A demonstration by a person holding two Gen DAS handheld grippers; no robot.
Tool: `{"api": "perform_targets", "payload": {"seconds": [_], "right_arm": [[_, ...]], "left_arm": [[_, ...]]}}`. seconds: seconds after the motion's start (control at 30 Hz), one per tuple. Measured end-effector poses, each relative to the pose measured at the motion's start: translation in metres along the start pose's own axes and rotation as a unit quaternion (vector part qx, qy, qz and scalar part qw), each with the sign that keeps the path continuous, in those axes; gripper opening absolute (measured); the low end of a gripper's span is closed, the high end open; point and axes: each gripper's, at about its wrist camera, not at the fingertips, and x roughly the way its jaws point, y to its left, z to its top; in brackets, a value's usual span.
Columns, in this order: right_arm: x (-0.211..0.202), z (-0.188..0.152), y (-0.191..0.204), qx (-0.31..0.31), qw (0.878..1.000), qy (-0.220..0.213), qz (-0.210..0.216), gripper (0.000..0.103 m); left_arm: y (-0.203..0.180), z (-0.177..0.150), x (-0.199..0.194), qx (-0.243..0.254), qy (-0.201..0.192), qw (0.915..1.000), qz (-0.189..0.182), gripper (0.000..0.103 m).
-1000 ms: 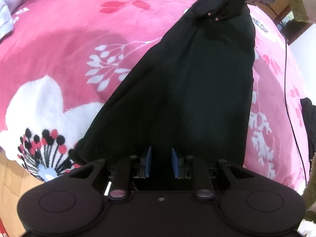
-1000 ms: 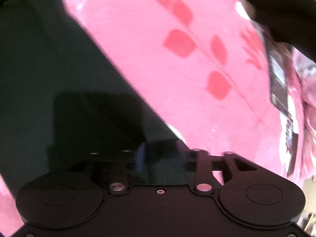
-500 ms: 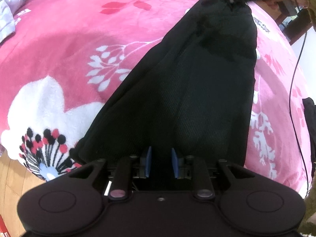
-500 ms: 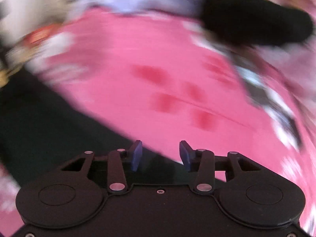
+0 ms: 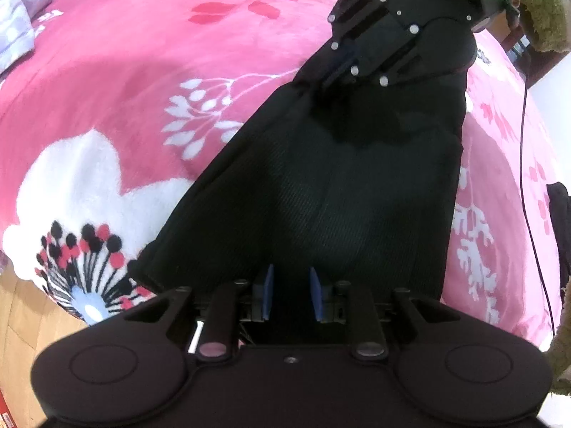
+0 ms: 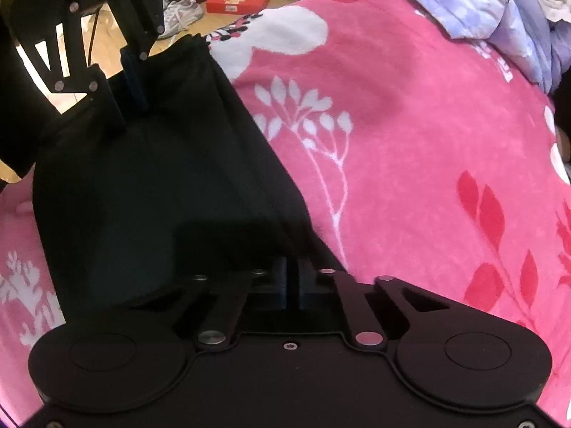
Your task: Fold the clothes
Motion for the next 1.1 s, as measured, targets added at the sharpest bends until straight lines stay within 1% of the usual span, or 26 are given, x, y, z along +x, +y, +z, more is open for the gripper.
{"api": "perform_targets", "payload": {"seconds": [0.13, 0.27, 0.33, 0.4, 0.47, 0.53, 0.63, 0.67, 0.73, 0.8, 0.83, 0.87, 0.93, 1.0, 1.03, 1.07, 1.1], "right_arm": [[-0.007, 0.007, -0.013, 0.034, 0.999, -0.021, -0.005, 0.002], [0.01, 0.01, -0.013, 0.032, 0.999, -0.018, -0.017, 0.002], [0.017, 0.008, -0.013, 0.041, 0.999, -0.014, -0.023, 0.005], [0.012, 0.007, -0.016, 0.066, 0.997, -0.013, -0.027, 0.013], [-0.001, 0.004, -0.021, 0.093, 0.995, -0.018, -0.037, 0.038], [-0.024, -0.003, -0.026, 0.129, 0.99, -0.034, -0.053, 0.047], [-0.056, -0.014, -0.031, 0.192, 0.977, -0.052, -0.073, 0.047], [-0.064, -0.019, -0.03, 0.215, 0.973, -0.054, -0.067, 0.046], [-0.074, -0.031, -0.021, 0.265, 0.962, -0.051, -0.036, 0.044], [-0.069, -0.043, -0.011, 0.297, 0.954, -0.035, -0.015, 0.039], [-0.061, -0.052, -0.006, 0.313, 0.949, -0.02, -0.007, 0.035], [-0.056, -0.061, -0.004, 0.326, 0.945, -0.009, -0.004, 0.035], [-0.048, -0.078, -0.006, 0.341, 0.94, 0.005, -0.013, 0.035], [-0.038, -0.111, -0.021, 0.376, 0.925, 0.029, -0.043, 0.035], [-0.036, -0.12, -0.025, 0.385, 0.921, 0.037, -0.053, 0.035], [-0.036, -0.138, -0.035, 0.403, 0.911, 0.049, -0.073, 0.035], [-0.039, -0.161, -0.048, 0.433, 0.894, 0.058, -0.097, 0.035]], "left_arm": [[0.002, 0.0, 0.0, -0.006, 0.0, 1.0, -0.003, 0.021], [0.003, 0.0, -0.001, -0.007, 0.001, 1.0, -0.005, 0.021], [0.003, 0.002, -0.003, -0.013, 0.003, 0.9999, -0.006, 0.022], [0.004, 0.005, -0.007, -0.02, 0.009, 0.9997, -0.01, 0.022], [0.003, 0.009, -0.015, -0.018, 0.008, 0.9997, -0.016, 0.024], [0.0, 0.015, -0.022, -0.015, 0.002, 0.9995, -0.026, 0.026], [-0.006, 0.027, -0.028, -0.01, -0.012, 0.999, -0.041, 0.027], [-0.008, 0.034, -0.027, -0.009, -0.019, 0.9987, -0.047, 0.028], [-0.011, 0.045, -0.02, -0.006, -0.025, 0.9984, -0.051, 0.028], [-0.011, 0.057, -0.004, -0.006, -0.022, 0.9985, -0.049, 0.028], [-0.01, 0.062, 0.004, -0.006, -0.018, 0.9988, -0.046, 0.028], [-0.008, 0.065, 0.01, -0.005, -0.016, 0.999, -0.042, 0.028], [-0.002, 0.07, 0.025, 0.003, -0.004, 0.9995, -0.03, 0.026], [0.005, 0.069, 0.03, 0.01, -0.002, 0.9992, -0.038, 0.025], [0.008, 0.069, 0.032, 0.013, -0.002, 0.999, -0.042, 0.025], [0.009, 0.069, 0.032, 0.016, -0.002, 0.9989, -0.044, 0.025], [0.009, 0.069, 0.032, 0.023, -0.001, 0.9987, -0.045, 0.025]]}}
